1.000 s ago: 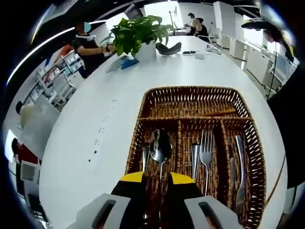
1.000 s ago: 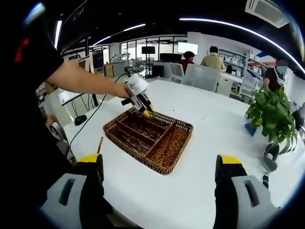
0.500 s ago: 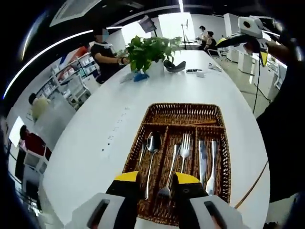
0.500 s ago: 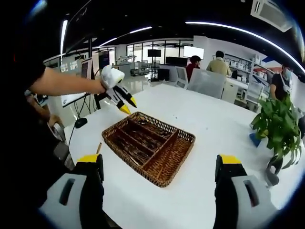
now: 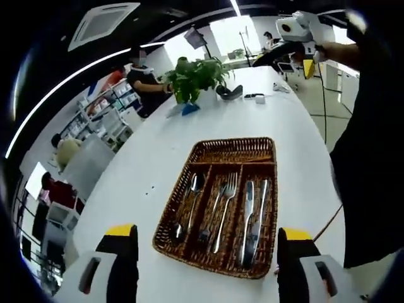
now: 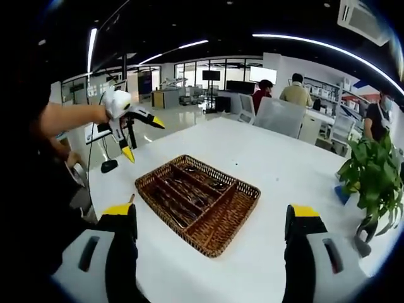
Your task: Arrange the knives, forks, and spoons in their matching storage slots by inserting each utensil handle-first until every utensil is classified and aligned in the correct compartment
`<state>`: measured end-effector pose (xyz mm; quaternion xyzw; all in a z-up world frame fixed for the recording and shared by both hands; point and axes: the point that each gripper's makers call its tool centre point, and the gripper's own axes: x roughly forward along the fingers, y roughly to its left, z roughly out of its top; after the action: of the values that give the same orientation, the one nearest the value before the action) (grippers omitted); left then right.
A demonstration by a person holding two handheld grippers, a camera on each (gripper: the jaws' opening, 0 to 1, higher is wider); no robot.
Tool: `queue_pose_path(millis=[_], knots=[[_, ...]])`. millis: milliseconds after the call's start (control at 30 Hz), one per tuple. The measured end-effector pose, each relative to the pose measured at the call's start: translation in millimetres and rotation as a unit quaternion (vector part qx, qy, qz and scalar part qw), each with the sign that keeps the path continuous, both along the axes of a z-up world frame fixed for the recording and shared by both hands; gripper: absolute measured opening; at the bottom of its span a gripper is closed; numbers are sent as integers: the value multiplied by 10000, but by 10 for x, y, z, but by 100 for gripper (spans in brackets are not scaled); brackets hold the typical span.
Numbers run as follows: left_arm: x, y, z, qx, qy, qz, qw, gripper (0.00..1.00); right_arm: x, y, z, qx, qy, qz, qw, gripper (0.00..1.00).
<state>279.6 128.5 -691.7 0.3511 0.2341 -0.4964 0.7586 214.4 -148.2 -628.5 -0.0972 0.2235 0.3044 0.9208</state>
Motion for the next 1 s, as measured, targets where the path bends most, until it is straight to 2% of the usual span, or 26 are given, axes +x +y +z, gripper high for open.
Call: queue_pose_path(millis=[167,267,333,500,633,733,833,933,967,1000], knots=[[-318,106,-117,-76,88,-24,9999,99,-28,-100,-55,-6,35,-95,9999,99],[-408,213,-180,118,111,-54,9999,100,-44,-133,-87,-44,92,-120,9999,99],[-439,260,-156,103,89,-19,9999,100,-48,-138,-80,-29,92,-123,9999,99],[-480,302,-20,-480,122,371,9981,100,-43,-121,-44,-37,62,-98,9999,99],[-541,427,25,-621,91,621,9961,100,-47,-122,-21,-56,45,-88,9999,99],[-584,467,93,-854,109,769,9933,100,-53,-122,-30,-77,49,-86,9999,99],[-619,517,80,-823,110,814,9932,100,-64,-117,-51,-60,57,-99,9999,99],[-636,593,-29,-736,267,966,9922,100,-81,-92,-95,-79,98,-76,9999,99],[-682,573,-55,-1002,605,1128,9867,100,-87,-85,-107,-90,115,-66,9999,99],[-683,563,-55,-1153,697,1208,9835,100,-93,-81,-114,-98,125,-55,9999,99]])
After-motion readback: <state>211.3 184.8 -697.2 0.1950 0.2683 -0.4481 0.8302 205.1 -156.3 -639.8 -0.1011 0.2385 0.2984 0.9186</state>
